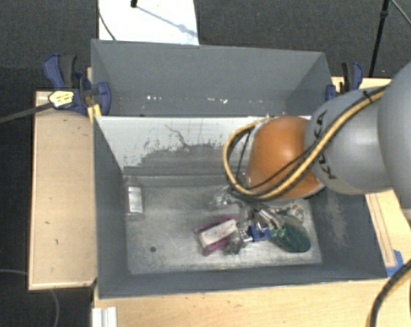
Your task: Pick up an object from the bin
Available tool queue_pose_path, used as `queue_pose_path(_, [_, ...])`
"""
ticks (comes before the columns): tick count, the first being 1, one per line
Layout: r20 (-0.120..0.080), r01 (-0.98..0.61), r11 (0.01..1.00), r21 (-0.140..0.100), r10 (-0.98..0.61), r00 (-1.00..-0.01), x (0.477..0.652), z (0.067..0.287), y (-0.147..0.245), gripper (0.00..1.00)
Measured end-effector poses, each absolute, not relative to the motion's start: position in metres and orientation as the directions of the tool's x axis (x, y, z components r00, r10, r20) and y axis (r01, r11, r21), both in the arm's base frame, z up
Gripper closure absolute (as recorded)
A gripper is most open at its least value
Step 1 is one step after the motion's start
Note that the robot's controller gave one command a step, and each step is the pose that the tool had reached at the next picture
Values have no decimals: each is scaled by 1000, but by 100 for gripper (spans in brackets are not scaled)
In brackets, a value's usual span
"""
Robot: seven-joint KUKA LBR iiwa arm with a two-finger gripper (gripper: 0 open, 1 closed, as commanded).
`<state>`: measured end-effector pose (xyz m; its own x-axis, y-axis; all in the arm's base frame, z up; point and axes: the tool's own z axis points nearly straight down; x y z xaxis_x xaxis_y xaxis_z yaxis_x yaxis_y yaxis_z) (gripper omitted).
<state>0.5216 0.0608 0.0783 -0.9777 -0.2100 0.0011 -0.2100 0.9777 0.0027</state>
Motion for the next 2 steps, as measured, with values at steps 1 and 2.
queue_pose_path(1, [0, -206, 979, 1, -206, -979, 522, 79, 59, 100])
queue_pose_path(2, [-10, -207, 978, -1, -207, -978, 535, 210, 70, 100])
